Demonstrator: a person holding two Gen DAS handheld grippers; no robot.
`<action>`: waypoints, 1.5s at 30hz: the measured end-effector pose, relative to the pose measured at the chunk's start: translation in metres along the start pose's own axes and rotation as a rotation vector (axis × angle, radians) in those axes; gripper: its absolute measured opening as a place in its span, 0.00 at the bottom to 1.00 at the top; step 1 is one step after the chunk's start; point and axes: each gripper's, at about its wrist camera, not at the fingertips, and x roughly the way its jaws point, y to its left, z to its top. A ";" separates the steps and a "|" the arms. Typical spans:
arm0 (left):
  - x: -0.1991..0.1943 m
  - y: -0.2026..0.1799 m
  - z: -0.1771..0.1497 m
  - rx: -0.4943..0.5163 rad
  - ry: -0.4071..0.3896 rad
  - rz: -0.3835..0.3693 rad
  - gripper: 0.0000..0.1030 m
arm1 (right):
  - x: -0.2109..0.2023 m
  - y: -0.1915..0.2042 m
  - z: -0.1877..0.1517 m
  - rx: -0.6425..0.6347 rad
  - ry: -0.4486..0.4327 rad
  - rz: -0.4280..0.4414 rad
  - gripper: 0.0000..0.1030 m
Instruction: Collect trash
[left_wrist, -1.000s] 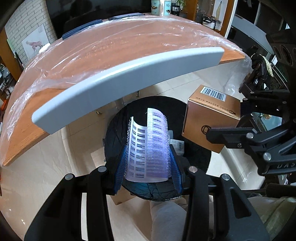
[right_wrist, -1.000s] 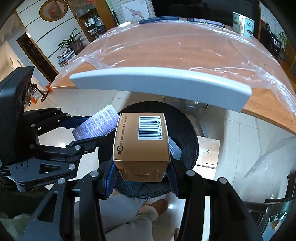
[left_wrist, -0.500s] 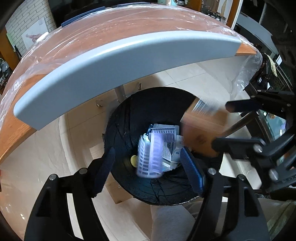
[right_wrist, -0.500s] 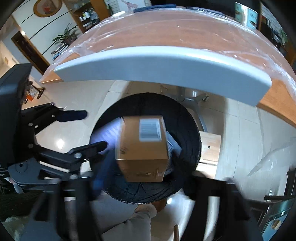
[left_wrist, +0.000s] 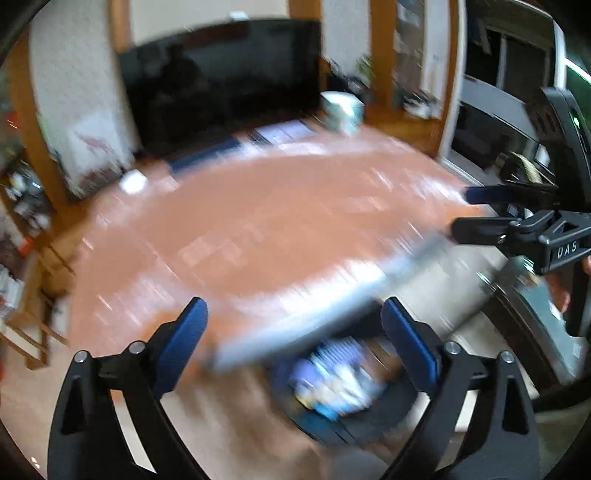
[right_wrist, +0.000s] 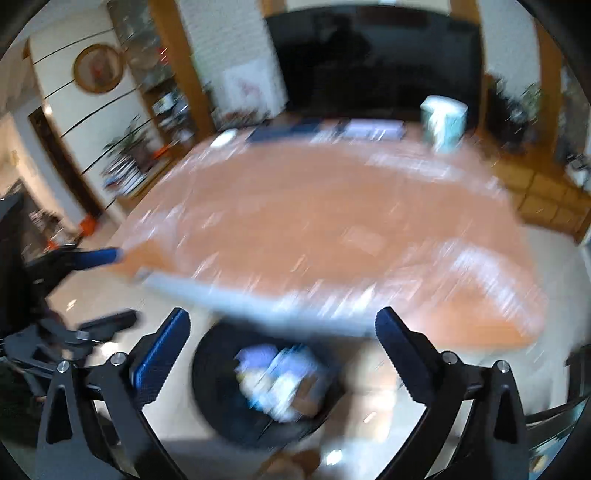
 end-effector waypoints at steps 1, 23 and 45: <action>0.007 0.013 0.012 -0.019 -0.016 0.037 0.96 | 0.006 -0.007 0.011 0.014 -0.010 -0.037 0.96; 0.205 0.216 0.098 -0.360 0.136 0.260 0.96 | 0.204 -0.168 0.135 0.166 0.124 -0.327 0.96; 0.236 0.231 0.096 -0.394 0.179 0.247 0.98 | 0.214 -0.177 0.140 0.151 0.112 -0.341 0.96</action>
